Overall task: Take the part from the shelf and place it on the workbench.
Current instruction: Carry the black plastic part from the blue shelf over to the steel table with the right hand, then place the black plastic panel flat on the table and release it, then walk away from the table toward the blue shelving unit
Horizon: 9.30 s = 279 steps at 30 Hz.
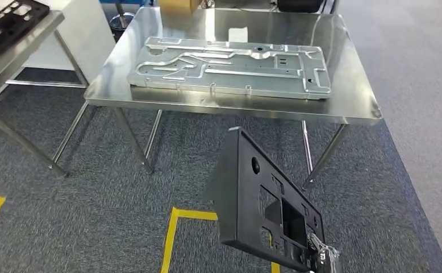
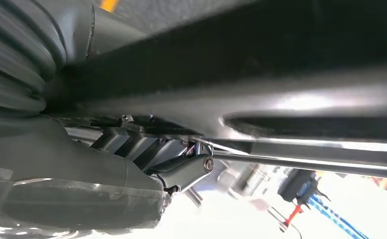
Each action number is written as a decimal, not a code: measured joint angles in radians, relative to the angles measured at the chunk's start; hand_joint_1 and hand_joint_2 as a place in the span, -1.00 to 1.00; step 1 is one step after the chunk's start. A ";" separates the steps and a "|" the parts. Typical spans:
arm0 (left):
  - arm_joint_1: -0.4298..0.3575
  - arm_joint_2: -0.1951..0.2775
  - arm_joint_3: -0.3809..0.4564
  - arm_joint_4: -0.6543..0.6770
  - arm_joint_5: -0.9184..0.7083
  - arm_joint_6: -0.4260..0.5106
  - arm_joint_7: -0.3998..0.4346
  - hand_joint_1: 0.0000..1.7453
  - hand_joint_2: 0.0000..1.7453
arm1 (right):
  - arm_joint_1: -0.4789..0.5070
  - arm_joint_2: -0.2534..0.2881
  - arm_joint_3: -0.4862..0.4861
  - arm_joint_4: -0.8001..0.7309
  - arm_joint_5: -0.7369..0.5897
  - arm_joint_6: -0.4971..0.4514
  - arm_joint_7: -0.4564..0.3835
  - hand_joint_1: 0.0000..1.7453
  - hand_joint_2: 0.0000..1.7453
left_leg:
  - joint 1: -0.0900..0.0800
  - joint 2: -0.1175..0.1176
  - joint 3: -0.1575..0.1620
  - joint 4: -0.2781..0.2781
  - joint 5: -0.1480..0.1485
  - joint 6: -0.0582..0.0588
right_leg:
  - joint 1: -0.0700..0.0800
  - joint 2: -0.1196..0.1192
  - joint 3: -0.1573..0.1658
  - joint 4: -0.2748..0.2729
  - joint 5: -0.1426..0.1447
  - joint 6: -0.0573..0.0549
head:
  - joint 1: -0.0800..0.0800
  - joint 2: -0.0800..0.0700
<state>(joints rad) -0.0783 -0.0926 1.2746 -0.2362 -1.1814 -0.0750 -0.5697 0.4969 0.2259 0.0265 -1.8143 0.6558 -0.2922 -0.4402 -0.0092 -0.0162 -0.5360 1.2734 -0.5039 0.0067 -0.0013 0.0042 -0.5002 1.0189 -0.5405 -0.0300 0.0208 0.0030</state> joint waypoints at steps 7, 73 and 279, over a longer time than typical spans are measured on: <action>0.040 -0.002 0.001 0.000 -0.010 -0.005 0.004 -1.00 -1.00 | -0.016 0.002 -0.004 -0.053 0.025 -0.135 0.026 1.00 1.00 | 0.019 0.013 -0.221 -0.116 -0.057 -0.022 | -0.021 0.008 0.265 -0.162 -0.093 0.022 | -0.008 0.000; -0.003 0.025 -0.038 0.005 -0.111 -0.048 0.008 -1.00 -1.00 | -0.653 -0.355 -0.026 0.331 0.484 -0.091 0.401 1.00 1.00 | 0.012 0.013 -0.082 -0.180 0.045 -0.003 | -0.009 0.001 -0.069 0.005 0.062 0.015 | -0.011 0.000; 0.024 -0.003 0.117 0.013 -0.015 -0.044 0.082 -1.00 -1.00 | -0.516 -0.061 -1.207 1.555 0.398 0.110 0.387 -1.00 -1.00 | 0.010 -0.082 -0.027 -0.249 0.020 -0.006 | -0.018 0.032 -0.019 -0.024 0.033 0.023 | -0.017 0.000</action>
<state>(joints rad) -0.0544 -0.0951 1.3912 -0.2236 -1.1961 -0.1185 -0.4881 -0.0192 0.1653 -1.1801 -0.2590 1.0534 -0.1817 -0.0529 0.0011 -0.0982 -0.5630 1.0248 -0.4840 0.0006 -0.0192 0.0359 -0.5194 0.9951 -0.5077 -0.0069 0.0039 0.0028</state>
